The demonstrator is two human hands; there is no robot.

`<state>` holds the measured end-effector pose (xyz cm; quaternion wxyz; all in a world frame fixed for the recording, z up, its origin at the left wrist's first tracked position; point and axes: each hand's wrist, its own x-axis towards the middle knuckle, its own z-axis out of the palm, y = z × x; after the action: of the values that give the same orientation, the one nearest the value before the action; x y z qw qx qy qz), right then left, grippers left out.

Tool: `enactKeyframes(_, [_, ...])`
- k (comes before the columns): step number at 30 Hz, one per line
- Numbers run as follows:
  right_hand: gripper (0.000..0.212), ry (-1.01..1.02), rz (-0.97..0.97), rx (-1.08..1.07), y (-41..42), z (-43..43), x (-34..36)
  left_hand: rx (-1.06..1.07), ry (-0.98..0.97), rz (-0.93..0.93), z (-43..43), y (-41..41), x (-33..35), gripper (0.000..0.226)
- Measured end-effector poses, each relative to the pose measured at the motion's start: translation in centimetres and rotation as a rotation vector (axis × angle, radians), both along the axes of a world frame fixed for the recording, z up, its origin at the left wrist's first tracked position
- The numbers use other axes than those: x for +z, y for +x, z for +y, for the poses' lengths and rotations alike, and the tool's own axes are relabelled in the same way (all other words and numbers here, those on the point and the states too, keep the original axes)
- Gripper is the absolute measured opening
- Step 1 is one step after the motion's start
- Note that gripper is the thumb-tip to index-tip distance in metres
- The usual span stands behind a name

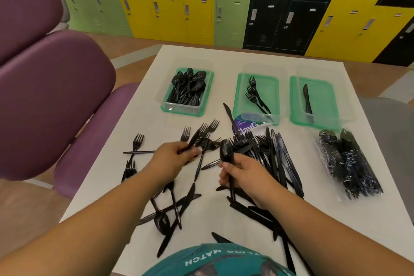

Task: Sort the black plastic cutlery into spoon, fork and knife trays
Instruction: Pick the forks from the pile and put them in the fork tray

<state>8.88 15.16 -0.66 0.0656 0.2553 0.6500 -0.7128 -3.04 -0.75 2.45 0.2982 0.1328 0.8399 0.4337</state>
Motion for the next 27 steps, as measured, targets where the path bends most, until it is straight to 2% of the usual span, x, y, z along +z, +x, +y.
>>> enactKeyframes(4, [0.019,0.08,-0.035,0.016,0.1,0.3,-0.1,-0.274,-0.366,0.127,-5.7,-1.6,-1.4,0.007])
enactKeyframes(6, [0.019,0.072,-0.043,0.038,0.1,0.0,-0.3,-0.497,-0.539,0.216,-7.7,-1.8,-2.1,0.019])
enactKeyframes(8, [0.02,0.098,-0.042,0.073,0.0,-0.2,-0.4,-0.686,-0.624,0.277,-8.7,-1.3,-3.0,0.031])
enactKeyframes(11, [0.019,0.135,-0.052,0.108,-0.4,-0.7,-0.7,-0.795,-0.636,0.355,-9.6,-0.2,-4.1,0.042])
enactKeyframes(16, [0.018,0.119,-0.076,0.105,-0.5,-0.9,-1.2,-0.79,-0.53,0.481,-8.7,0.9,-4.9,0.032])
enactKeyframes(20, [0.019,0.133,-0.101,0.084,0.1,-0.7,-1.4,-0.752,-0.434,0.502,-7.0,1.5,-5.4,0.026])
enactKeyframes(23, [0.02,0.116,-0.104,0.018,0.2,-0.5,-1.1,-0.538,-0.284,0.417,-4.9,2.0,-4.7,0.019])
enactKeyframes(27, [0.023,0.125,-0.059,-0.076,-0.1,-0.6,-0.7,-0.252,-0.099,0.168,-1.9,2.6,-3.6,0.013])
